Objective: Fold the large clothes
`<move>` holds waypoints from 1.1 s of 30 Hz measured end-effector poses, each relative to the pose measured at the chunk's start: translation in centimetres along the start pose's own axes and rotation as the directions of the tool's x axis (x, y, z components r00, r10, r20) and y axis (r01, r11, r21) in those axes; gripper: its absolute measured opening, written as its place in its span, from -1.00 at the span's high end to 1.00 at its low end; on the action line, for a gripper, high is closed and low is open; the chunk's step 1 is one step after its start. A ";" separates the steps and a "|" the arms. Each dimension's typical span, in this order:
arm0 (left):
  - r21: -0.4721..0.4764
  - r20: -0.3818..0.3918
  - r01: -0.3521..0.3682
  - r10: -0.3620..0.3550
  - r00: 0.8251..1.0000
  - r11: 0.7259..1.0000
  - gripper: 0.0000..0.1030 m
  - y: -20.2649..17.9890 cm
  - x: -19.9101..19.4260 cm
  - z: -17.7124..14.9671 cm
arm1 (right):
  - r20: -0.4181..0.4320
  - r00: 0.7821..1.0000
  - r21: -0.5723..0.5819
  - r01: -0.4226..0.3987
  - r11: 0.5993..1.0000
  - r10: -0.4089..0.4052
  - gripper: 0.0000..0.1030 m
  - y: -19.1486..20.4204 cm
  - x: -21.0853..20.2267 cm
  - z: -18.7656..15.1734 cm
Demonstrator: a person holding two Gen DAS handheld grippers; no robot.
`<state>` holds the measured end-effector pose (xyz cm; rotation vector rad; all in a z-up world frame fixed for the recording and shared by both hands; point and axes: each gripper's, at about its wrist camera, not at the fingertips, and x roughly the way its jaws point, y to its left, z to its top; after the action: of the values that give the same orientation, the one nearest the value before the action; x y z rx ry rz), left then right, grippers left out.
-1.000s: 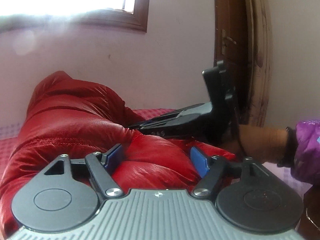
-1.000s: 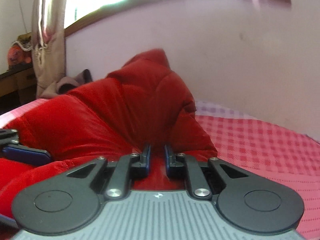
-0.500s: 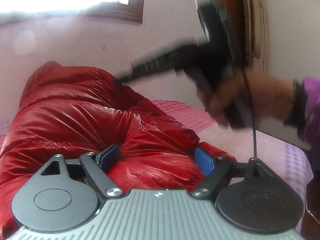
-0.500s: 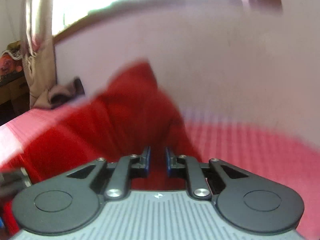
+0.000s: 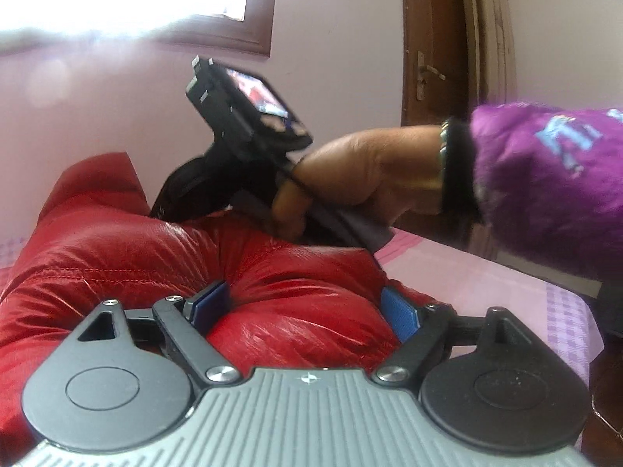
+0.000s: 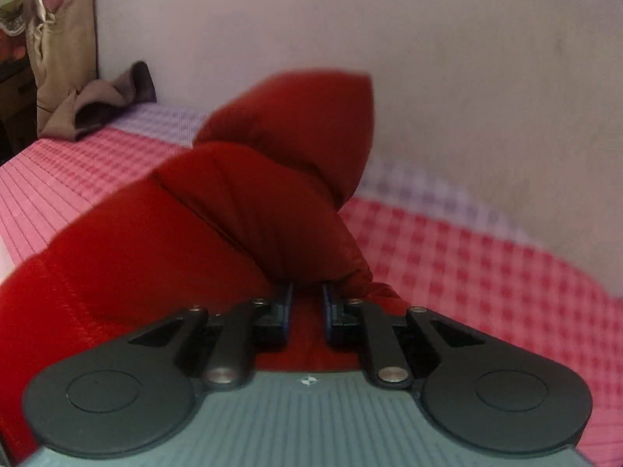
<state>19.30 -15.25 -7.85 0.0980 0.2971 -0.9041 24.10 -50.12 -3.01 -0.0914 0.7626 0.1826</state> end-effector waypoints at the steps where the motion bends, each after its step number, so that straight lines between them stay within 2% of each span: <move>1: 0.001 0.002 0.004 -0.004 1.000 1.000 -0.60 0.0 0.0 0.0 | -0.004 1.000 0.024 -0.016 1.000 0.016 0.75 -0.5 0.5 -0.2; 7: 0.020 -0.009 -0.002 0.002 1.000 1.000 -0.64 -0.4 0.2 -0.1 | 0.088 0.996 0.093 0.002 0.996 -0.010 0.75 -1.2 1.4 -2.3; 11: 0.036 -0.024 -0.007 0.008 1.000 0.999 -0.65 -0.8 0.4 0.0 | 0.185 0.982 0.133 0.006 0.991 -0.031 0.75 -1.5 0.3 -4.2; 16: 0.051 -0.042 -0.021 0.024 0.999 0.998 -0.76 -0.9 0.6 0.2 | 0.197 0.980 0.159 -0.008 0.987 -0.024 0.72 -2.1 -1.5 -4.6; 17: 0.052 -0.041 -0.026 0.028 0.999 0.998 -0.80 -0.8 0.6 0.1 | 0.187 0.982 0.170 0.005 0.985 -0.037 0.63 -2.3 -2.4 -4.4; 18: 0.054 -0.038 -0.028 0.031 0.999 0.998 -0.85 -0.8 0.6 0.1 | 0.201 0.977 0.198 0.025 0.980 -0.065 0.42 -2.4 -3.7 -4.4; 19: 0.058 -0.036 -0.030 0.032 0.999 0.998 -0.87 -0.9 0.5 0.0 | 0.242 0.967 0.213 0.024 0.977 -0.076 0.27 -2.2 -4.9 -4.7; 21: 0.070 -0.031 -0.034 0.036 0.999 0.997 -0.94 -1.2 0.5 0.1 | 0.324 0.945 0.194 -0.009 0.981 -0.055 -0.48 -1.7 -8.8 -6.3; 22: 0.078 -0.029 -0.034 0.037 0.999 0.996 -0.97 -1.4 0.5 0.1 | 0.345 0.937 0.188 -0.008 0.982 -0.058 -0.56 -1.4 -10.5 -7.3; 24: 0.093 -0.026 -0.041 0.044 0.999 0.995 -1.00 -1.8 0.4 -0.1 | 0.360 0.931 0.207 -0.010 0.978 -0.067 -0.57 -1.0 -13.1 -9.3; 27: 0.104 -0.032 -0.049 0.053 0.998 0.993 -1.00 -2.2 -0.1 0.3 | 0.368 0.929 0.275 -0.066 0.959 -0.042 -0.59 -0.7 -15.7 -12.7; 33: 0.079 -0.107 -0.063 0.072 0.992 0.995 -1.00 -2.3 -2.2 2.2 | 0.279 0.960 0.341 -0.094 0.935 -0.006 -0.60 0.6 -14.4 -16.3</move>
<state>16.69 -15.44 -5.05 0.2273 0.3598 -0.8441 2.80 -53.85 -4.76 0.2882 0.5076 0.0964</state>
